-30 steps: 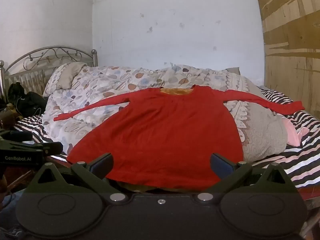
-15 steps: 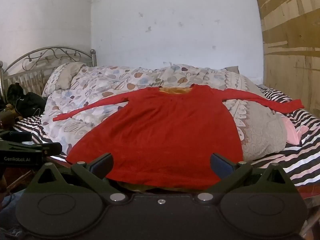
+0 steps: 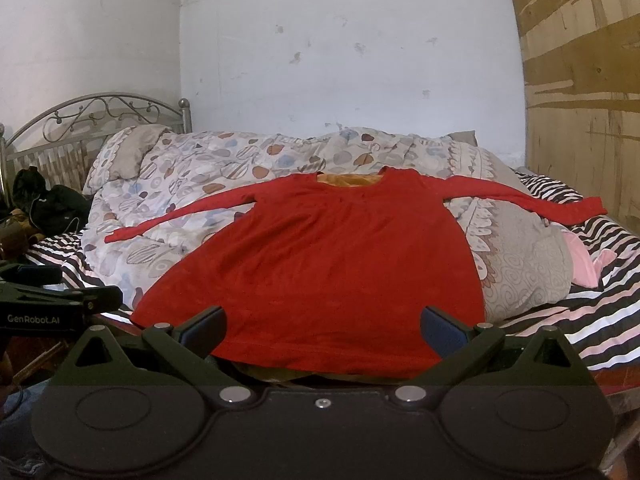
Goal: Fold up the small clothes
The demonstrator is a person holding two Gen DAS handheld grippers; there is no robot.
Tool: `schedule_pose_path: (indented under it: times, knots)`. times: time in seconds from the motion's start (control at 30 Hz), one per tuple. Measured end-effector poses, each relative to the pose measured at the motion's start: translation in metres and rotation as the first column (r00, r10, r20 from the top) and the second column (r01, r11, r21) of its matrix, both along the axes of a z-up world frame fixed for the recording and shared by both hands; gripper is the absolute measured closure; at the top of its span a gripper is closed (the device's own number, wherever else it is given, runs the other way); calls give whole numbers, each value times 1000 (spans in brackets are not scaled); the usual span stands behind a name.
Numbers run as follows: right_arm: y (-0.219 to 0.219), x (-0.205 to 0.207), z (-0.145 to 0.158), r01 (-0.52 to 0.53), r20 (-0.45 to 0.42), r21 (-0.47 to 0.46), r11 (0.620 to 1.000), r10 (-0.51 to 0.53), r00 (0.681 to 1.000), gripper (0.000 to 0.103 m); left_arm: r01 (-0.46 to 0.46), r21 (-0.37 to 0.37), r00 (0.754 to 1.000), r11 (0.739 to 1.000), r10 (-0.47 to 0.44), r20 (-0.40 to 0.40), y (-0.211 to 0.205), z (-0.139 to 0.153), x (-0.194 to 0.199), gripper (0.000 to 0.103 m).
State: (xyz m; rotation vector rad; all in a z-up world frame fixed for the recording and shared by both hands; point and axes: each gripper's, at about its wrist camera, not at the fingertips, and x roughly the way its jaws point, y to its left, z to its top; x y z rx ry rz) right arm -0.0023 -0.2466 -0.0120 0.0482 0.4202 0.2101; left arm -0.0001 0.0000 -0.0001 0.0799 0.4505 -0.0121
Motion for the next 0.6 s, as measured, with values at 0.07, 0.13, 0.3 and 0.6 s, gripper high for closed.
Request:
schedule_pose_path:
  times: [0.07,0.13,0.3,0.6]
  knots:
    - [0,0,0,0,-1,1,1000,0,1000,0,0,0,1000,1000,0,-1,0,0,0,0]
    - [0,0,0,0,-1,1,1000,0,1000,0,0,0,1000,1000,0,-1,0,0,0,0]
    - [0,1,-1,0,-3,1,1000,0,1000,0,1,0,1000,1000,-1,-2,0,0,0,0]
    - [-1,1,-1,1,-4,2,1000,-1,1000,0,1,2,1000,1000,-1,-5,0,0,0,0]
